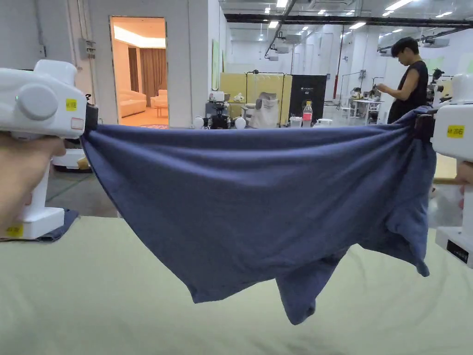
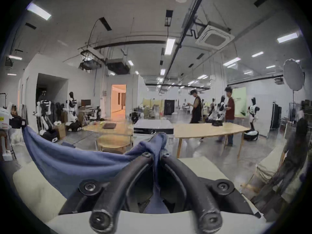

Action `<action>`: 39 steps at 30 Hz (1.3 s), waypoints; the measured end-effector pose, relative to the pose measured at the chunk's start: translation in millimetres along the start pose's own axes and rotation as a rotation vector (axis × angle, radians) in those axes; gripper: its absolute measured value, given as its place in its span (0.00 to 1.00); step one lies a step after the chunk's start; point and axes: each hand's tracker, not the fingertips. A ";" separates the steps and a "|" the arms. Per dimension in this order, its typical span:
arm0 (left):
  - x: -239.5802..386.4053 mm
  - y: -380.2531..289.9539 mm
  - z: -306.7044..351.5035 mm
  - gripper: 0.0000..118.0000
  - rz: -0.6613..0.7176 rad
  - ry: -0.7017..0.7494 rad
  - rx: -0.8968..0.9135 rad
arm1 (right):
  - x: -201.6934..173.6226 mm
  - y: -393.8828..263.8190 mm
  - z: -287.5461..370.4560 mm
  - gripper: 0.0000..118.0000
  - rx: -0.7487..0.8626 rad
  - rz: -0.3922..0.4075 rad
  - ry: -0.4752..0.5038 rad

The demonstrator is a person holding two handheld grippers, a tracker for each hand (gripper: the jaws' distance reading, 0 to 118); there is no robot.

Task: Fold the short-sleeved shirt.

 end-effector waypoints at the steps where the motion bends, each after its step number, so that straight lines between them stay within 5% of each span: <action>1: 0.3 5.6 -2.7 0.01 0.003 0.000 0.016 | 0.2 2.0 -3.1 0.02 0.001 -0.001 -0.001; 16: 23.3 -129.1 -64.3 0.01 0.048 -0.034 -0.205 | -1.5 -155.7 -30.7 0.02 -0.128 -0.013 -0.048; 29: 3.8 -314.0 99.4 0.01 -0.034 -0.121 -0.380 | 19.3 -328.4 134.2 0.02 -0.398 0.044 0.078; 36: -7.5 -416.5 134.9 0.02 0.092 -0.097 -0.565 | 15.3 -409.7 178.0 0.03 -0.636 0.028 0.103; 37: -5.0 -417.2 137.0 0.10 0.092 -0.089 -0.562 | 15.2 -409.0 178.9 0.09 -0.630 0.028 0.104; 39: 8.2 -401.8 146.7 0.64 0.013 -0.055 -0.515 | 11.3 -394.5 182.7 0.56 -0.605 0.024 0.119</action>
